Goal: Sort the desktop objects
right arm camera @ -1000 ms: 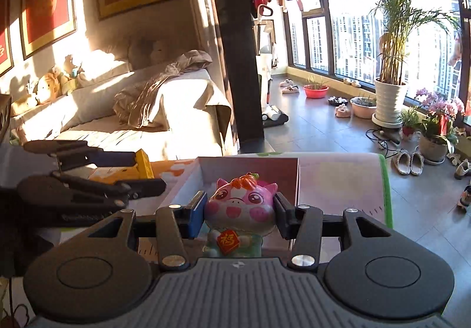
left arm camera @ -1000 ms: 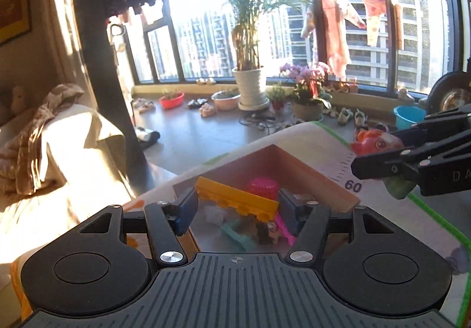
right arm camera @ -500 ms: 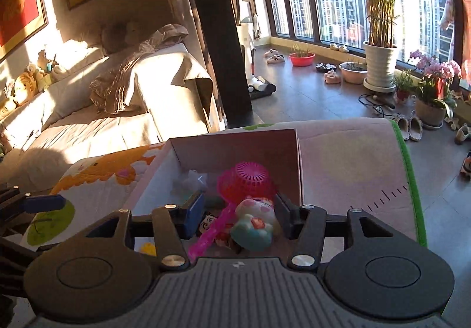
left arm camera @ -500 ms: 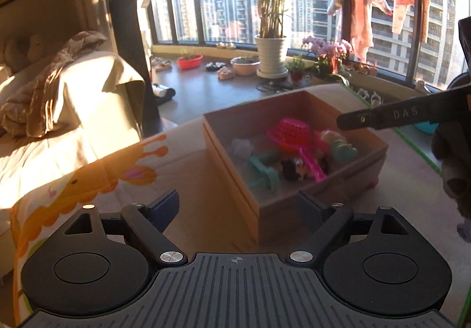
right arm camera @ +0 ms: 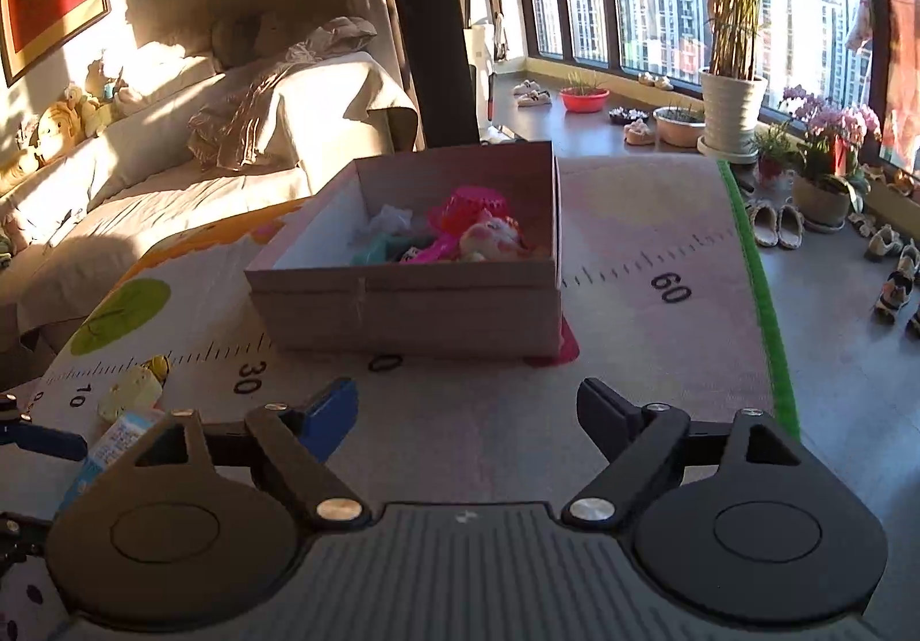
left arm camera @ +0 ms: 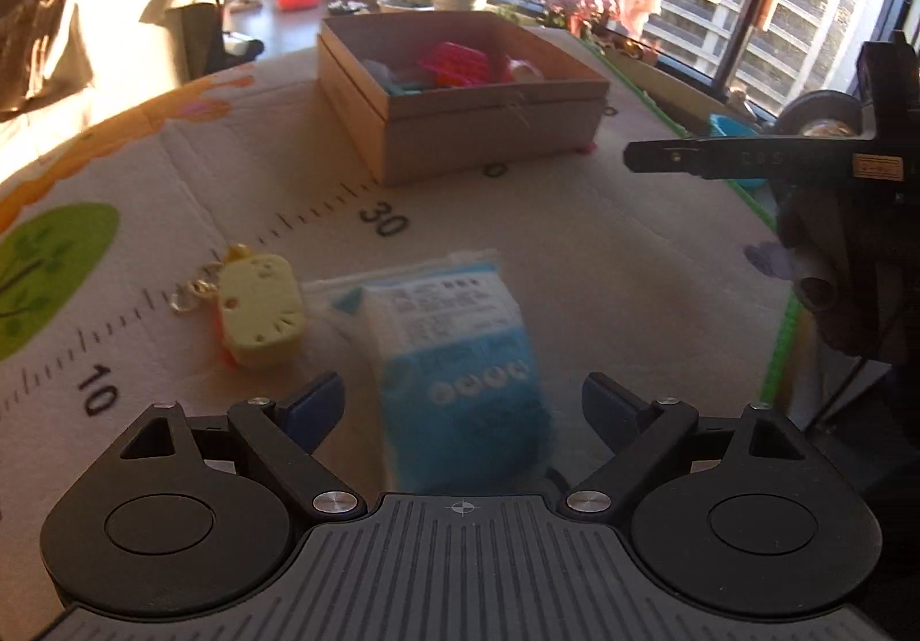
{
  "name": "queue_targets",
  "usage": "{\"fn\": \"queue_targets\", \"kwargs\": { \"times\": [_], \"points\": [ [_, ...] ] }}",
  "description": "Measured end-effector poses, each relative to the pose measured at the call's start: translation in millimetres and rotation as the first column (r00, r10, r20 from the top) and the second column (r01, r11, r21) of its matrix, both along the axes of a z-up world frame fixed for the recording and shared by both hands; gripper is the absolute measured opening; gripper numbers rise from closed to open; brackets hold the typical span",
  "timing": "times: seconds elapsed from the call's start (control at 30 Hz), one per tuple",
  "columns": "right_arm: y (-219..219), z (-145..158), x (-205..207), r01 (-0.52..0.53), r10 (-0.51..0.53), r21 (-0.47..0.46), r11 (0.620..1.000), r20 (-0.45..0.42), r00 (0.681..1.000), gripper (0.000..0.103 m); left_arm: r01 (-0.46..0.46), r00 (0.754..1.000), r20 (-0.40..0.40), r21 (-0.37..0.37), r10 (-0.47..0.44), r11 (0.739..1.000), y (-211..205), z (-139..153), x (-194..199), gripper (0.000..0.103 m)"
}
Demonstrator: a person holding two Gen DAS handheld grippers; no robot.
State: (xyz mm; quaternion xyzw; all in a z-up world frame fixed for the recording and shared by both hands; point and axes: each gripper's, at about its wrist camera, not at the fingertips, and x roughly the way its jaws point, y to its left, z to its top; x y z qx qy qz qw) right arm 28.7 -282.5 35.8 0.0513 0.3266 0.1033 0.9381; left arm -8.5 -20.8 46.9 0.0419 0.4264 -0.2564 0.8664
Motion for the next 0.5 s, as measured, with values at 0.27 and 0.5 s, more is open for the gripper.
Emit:
{"fn": "queue_targets", "kwargs": {
  "times": [0.27, 0.5],
  "points": [
    [5.1, -8.6, -6.3, 0.020, -0.020, 0.023, 1.000, -0.027, 0.999, 0.088, 0.023, 1.000, 0.002, -0.078, -0.023, 0.997, -49.3, -5.3, 17.5, 0.093],
    [-3.4, 1.3, -20.9, 0.047, -0.047, 0.027, 0.999, 0.001, 0.999, 0.089, -0.023, 0.997, 0.077, -0.017, 0.024, 1.000, -57.2, 0.9, 25.0, 0.094]
  ]
}}
